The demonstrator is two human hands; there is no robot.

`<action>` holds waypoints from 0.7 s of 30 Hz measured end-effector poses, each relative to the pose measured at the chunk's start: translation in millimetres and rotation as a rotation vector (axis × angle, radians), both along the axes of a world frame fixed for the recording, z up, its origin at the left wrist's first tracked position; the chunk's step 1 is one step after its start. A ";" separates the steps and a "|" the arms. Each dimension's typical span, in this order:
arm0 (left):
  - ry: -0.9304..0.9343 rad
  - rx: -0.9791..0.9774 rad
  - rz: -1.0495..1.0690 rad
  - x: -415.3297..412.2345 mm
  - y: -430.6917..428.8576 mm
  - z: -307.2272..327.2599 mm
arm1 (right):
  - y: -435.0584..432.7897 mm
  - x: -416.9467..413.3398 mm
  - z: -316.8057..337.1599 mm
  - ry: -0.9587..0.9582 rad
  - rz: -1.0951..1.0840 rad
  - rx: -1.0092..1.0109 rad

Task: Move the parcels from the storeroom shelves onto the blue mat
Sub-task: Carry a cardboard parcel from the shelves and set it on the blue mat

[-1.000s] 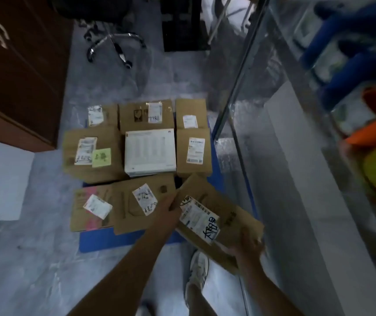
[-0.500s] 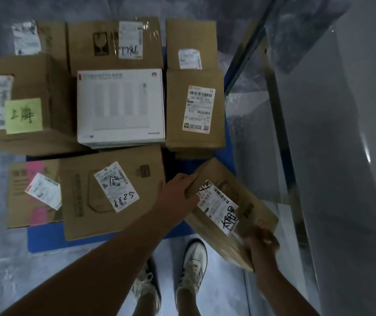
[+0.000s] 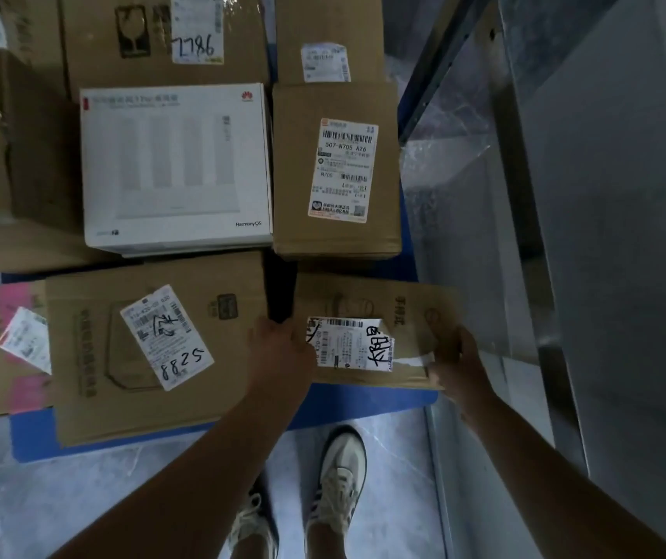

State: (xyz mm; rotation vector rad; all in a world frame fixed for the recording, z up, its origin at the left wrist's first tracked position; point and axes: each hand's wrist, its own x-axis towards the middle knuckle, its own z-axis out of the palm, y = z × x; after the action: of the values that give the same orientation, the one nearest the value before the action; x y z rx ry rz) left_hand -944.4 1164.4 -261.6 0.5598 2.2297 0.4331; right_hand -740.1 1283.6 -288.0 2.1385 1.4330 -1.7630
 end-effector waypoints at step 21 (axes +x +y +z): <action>0.064 -0.128 -0.305 13.9 -1.4 69.5 | 3.2 -64.8 73.9 0.018 0.422 0.032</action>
State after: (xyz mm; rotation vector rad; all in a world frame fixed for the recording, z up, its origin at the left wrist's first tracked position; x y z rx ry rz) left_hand -930.4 1163.0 -192.1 0.8390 2.1661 0.1164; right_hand -804.9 1286.8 -214.1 1.6687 1.7637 -1.6095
